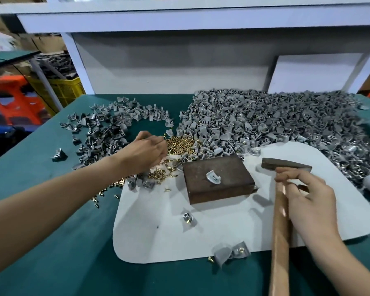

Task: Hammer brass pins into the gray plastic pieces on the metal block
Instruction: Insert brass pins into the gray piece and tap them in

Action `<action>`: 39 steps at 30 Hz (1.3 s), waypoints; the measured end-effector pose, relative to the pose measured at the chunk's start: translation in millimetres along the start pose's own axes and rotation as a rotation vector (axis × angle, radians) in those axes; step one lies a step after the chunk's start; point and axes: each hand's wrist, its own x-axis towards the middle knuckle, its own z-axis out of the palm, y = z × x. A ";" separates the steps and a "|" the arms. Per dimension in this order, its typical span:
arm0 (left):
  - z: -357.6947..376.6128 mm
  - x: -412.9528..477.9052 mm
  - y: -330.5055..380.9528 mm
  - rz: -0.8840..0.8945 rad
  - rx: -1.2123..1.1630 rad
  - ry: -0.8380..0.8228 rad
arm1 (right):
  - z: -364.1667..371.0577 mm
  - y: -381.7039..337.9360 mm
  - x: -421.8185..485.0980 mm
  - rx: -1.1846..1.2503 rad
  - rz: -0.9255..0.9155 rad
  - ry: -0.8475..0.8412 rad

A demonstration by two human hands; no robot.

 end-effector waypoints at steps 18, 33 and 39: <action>-49.2 -14.5 114.6 0.103 -1.260 0.403 | 39.1 -93.5 -7.8 0.808 0.365 -0.385; -11.7 -18.5 130.4 -0.064 -0.624 0.404 | 39.6 -56.6 5.5 0.026 -0.050 -0.382; -5.4 -21.6 138.3 -0.116 -0.620 0.463 | 41.8 -55.1 -3.1 -0.038 -0.120 -0.383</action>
